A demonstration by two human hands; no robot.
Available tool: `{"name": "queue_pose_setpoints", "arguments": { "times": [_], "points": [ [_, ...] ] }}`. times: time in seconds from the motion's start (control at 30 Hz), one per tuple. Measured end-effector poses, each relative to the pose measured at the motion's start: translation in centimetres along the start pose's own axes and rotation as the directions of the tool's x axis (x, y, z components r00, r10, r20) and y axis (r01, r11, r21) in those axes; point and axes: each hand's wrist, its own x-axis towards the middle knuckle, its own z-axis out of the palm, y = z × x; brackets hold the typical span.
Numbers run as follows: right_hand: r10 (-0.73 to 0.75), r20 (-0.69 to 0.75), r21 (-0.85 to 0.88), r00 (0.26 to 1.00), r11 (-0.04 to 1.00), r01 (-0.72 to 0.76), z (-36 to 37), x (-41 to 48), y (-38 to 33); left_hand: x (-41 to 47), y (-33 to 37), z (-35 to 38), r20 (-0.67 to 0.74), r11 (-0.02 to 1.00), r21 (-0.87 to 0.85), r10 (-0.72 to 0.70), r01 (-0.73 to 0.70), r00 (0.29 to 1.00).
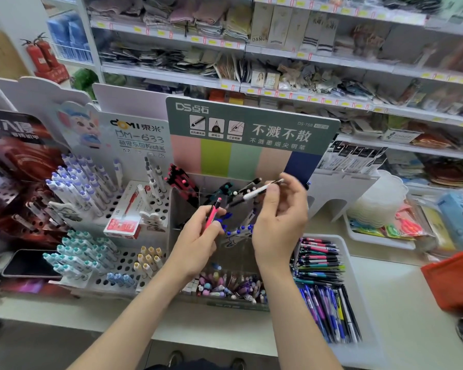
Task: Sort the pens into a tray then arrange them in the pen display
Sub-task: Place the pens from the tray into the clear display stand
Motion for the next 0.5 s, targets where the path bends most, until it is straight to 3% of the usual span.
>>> {"name": "queue_pose_setpoints", "arguments": {
  "times": [0.1, 0.2, 0.3, 0.37, 0.5],
  "points": [
    [-0.188, -0.034, -0.067, 0.982, 0.98, 0.185, 0.2, 1.5, -0.1, 0.1, -0.2, -0.2, -0.001, 1.0, 0.006, -0.004, 0.004, 1.0],
    [-0.327, 0.11, -0.244, 0.939, 0.906, 0.345, 0.7, 2.5, 1.3, 0.1, -0.1, -0.2, -0.007, 1.0, 0.011, -0.025, 0.025, 1.0],
    [-0.269, 0.347, -0.476, 0.898, 0.774, 0.416, 0.9, 3.2, 2.7, 0.0, 0.0, -0.1, 0.005, 0.999, 0.015, -0.034, 0.034, 0.999],
    [-0.242, 0.403, -0.622, 0.883, 0.636, 0.458, 0.6, 4.0, 3.2, 0.0, 0.0, -0.2, 0.004, 0.999, 0.027, -0.041, 0.041, 0.999],
    [-0.032, 0.591, -0.713, 0.806, 0.448, 0.54, -0.1, 5.4, 2.7, 0.1, 0.0, -0.2, 0.006, 0.998, 0.026, -0.052, 0.052, 0.999]
  ]
}}
